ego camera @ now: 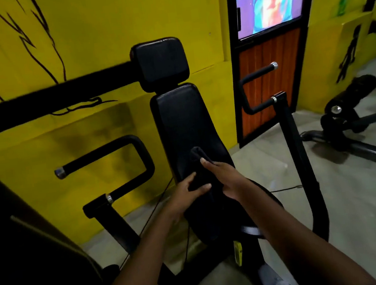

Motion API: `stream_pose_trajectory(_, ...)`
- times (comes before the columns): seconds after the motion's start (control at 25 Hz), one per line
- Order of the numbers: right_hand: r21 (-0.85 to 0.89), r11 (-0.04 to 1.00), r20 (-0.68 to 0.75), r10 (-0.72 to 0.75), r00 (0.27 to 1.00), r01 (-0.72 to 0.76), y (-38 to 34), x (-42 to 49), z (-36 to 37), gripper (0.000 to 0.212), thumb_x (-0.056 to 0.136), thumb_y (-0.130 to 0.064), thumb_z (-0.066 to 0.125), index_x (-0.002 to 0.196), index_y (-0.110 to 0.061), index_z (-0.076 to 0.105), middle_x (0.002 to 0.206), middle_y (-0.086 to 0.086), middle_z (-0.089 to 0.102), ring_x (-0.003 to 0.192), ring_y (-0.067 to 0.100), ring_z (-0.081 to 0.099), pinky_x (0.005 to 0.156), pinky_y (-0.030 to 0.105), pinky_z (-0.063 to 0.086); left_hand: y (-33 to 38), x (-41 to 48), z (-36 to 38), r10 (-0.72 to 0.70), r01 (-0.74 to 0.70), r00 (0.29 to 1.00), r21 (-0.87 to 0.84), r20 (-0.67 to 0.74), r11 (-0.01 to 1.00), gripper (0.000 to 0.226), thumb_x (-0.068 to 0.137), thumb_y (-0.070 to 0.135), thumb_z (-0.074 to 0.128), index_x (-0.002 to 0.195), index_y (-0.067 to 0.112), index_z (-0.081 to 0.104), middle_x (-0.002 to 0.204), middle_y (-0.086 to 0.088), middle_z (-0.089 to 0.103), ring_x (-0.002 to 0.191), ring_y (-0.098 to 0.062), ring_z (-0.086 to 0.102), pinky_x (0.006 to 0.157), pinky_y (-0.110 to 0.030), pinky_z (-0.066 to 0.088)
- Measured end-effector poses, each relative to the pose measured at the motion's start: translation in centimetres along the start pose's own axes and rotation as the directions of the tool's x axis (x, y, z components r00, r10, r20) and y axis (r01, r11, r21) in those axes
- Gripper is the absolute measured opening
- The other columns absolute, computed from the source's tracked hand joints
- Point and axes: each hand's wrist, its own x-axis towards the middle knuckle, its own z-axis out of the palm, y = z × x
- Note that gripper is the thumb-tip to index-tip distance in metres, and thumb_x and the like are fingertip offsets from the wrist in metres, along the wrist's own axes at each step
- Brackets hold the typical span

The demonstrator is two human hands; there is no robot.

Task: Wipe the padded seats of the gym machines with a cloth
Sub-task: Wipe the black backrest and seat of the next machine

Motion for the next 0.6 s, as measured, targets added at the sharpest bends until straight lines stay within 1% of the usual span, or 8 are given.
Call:
stream_pose_trajectory(0.12,-0.062,0.998,0.112,0.028,0.993,-0.021,-0.1,3.8,0.0,0.033,0.094,-0.022,0.054,0.117,0.002,0.060,0.106,0.020,0.066,0.097,0.032,0.064,0.089,0.038,0.052,-1.9,2.8,-3.2,0.068,-0.067,0.992,0.019,-0.105,0.998,0.061,0.083,0.019,0.070,0.138,0.012,0.043,0.138,-0.011,0.051,0.124,-0.027,0.052,0.100,-0.039,0.046)
stream_pose_trajectory(0.2,-0.204,0.979,0.062,-0.010,0.998,0.022,-0.3,6.2,-0.1,0.031,0.093,-0.018,0.055,0.118,0.000,0.060,0.101,0.017,0.068,0.088,0.027,0.067,0.080,0.033,0.055,-1.6,4.6,-5.6,0.203,-0.198,0.969,0.046,-0.140,0.979,0.064,0.087,-0.001,0.060,0.143,0.020,0.036,0.136,-0.011,0.051,0.121,-0.027,0.054,0.096,-0.036,0.049)
stream_pose_trajectory(0.28,-0.319,0.946,-0.042,-0.081,0.996,0.064,-1.0,8.7,-1.0,0.030,0.093,-0.017,0.056,0.117,-0.001,0.062,0.101,0.018,0.068,0.088,0.028,0.067,0.081,0.035,0.053,-0.5,7.2,-8.1,0.360,-0.344,0.933,0.264,-0.013,0.901,0.066,0.089,-0.011,0.048,0.142,0.027,0.039,0.141,-0.004,0.047,0.128,-0.020,0.049,0.104,-0.030,0.043)
stream_pose_trajectory(0.32,-0.364,0.929,-0.084,-0.111,0.990,0.074,-1.5,9.6,-1.5,0.029,0.093,-0.017,0.056,0.116,-0.001,0.063,0.101,0.018,0.068,0.087,0.028,0.067,0.080,0.034,0.053,0.2,8.8,-9.3,0.371,-0.370,0.925,0.429,0.085,0.824,0.064,0.088,-0.013,0.042,0.137,0.028,0.046,0.141,-0.004,0.049,0.130,-0.019,0.047,0.106,-0.028,0.039)
stream_pose_trajectory(0.36,-0.418,0.904,-0.102,-0.141,0.985,0.086,-2.1,10.2,-2.0,0.028,0.093,-0.017,0.056,0.115,-0.002,0.064,0.098,0.017,0.068,0.082,0.025,0.066,0.076,0.030,0.053,0.9,10.3,-10.3,0.322,-0.351,0.934,0.574,0.156,0.740,0.062,0.088,-0.013,0.039,0.135,0.026,0.049,0.141,-0.007,0.049,0.131,-0.021,0.045,0.107,-0.027,0.036)
stream_pose_trajectory(0.44,-0.543,0.833,-0.085,-0.185,0.979,0.110,-2.9,11.4,-2.4,0.026,0.092,-0.018,0.057,0.113,-0.005,0.065,0.091,0.011,0.068,0.072,0.016,0.064,0.067,0.021,0.052,1.4,12.9,-11.4,0.120,-0.240,0.970,0.737,0.212,0.632,0.060,0.090,-0.009,0.037,0.142,0.021,0.039,0.148,-0.009,0.039,0.135,-0.024,0.039,0.107,-0.027,0.033)
stream_pose_trajectory(0.52,-0.618,0.775,-0.073,-0.225,0.972,0.133,-3.6,12.4,-1.8,0.026,0.091,-0.019,0.059,0.113,-0.008,0.066,0.092,0.007,0.068,0.075,0.014,0.063,0.068,0.023,0.051,1.8,15.0,-11.4,0.012,-0.134,0.985,0.719,0.172,0.682,0.062,0.093,-0.003,0.041,0.148,0.020,0.024,0.152,-0.010,0.032,0.135,-0.026,0.039,0.101,-0.030,0.038)
stream_pose_trajectory(0.6,-0.670,0.720,-0.068,-0.303,0.950,0.182,-4.0,12.8,-0.6,0.029,0.090,-0.016,0.060,0.118,-0.010,0.064,0.100,0.005,0.068,0.086,0.012,0.062,0.072,0.019,0.048,2.2,16.4,-11.0,-0.028,-0.012,0.997,0.468,0.078,0.884,0.069,0.093,-0.003,0.043,0.150,0.023,0.015,0.147,-0.014,0.039,0.118,-0.030,0.052,0.080,-0.035,0.046)
